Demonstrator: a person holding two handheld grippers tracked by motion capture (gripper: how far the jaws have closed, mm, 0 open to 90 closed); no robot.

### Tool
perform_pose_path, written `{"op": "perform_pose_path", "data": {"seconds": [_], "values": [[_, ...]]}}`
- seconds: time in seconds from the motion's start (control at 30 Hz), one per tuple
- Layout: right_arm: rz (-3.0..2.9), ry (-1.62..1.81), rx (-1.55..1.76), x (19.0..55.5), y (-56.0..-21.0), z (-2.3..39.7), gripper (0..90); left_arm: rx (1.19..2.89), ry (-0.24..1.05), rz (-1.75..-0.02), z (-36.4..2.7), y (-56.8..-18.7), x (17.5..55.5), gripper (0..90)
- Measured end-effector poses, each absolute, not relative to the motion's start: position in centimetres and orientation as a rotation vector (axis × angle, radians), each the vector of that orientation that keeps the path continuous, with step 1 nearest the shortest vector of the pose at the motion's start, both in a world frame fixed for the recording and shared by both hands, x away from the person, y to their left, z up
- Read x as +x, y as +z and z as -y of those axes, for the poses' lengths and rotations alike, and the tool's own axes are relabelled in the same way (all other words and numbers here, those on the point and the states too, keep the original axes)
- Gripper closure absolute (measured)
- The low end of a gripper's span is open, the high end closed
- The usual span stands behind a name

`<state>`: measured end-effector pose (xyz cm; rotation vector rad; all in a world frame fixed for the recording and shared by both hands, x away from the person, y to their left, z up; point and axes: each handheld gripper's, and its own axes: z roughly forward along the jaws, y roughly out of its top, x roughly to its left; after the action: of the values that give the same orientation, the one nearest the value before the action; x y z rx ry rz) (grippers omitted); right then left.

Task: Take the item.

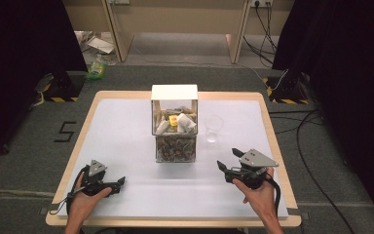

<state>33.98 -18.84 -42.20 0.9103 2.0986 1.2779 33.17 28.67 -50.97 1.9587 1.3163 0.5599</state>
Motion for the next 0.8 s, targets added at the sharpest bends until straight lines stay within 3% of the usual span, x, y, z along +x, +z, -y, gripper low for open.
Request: {"op": "perform_pose_path", "data": {"seconds": [0.8], "values": [[-2.034,1.393,0.776,34.2,-37.5,16.3,42.3,1.958,0.563,-1.316,-28.7,-51.0,33.2,10.3]]}}
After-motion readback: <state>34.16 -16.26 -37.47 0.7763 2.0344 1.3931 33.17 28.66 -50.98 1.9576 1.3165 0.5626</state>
